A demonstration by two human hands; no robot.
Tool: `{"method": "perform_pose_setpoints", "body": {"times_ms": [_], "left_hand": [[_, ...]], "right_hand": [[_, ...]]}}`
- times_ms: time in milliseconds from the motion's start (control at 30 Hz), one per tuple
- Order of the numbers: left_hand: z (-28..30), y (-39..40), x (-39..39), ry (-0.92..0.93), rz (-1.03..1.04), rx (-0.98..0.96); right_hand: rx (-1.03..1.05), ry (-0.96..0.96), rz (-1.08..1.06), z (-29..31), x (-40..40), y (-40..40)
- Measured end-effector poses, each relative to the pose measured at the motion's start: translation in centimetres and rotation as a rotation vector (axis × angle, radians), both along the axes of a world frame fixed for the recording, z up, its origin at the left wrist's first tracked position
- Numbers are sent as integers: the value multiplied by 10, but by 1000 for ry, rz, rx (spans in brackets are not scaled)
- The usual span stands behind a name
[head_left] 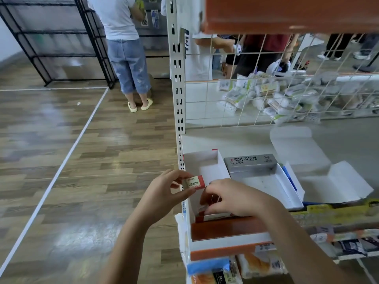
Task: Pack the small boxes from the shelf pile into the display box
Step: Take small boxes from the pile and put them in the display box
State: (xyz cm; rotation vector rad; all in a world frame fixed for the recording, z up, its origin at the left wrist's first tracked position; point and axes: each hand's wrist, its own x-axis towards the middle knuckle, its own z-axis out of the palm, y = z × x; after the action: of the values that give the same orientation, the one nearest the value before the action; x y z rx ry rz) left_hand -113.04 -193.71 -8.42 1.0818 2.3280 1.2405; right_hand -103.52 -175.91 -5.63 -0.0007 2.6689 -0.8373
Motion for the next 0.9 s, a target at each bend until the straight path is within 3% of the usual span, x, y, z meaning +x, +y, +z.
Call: {"method": "perform_pose_setpoints", "body": {"times_ms": [200,533,700,900], "left_hand": [[-2,1,-2,-33,23,27],[-3,-2,-2,-22,45,21],[6,-3,1,94,31,-50],[22,10,7,278,-69,-168]], "right_hand": [[-40,-37,-9,3,1,-3],[57,65,-21,-7,3,-12],[92,127,-26,2,9,-11],[121,276,-261,24,30,16]]}}
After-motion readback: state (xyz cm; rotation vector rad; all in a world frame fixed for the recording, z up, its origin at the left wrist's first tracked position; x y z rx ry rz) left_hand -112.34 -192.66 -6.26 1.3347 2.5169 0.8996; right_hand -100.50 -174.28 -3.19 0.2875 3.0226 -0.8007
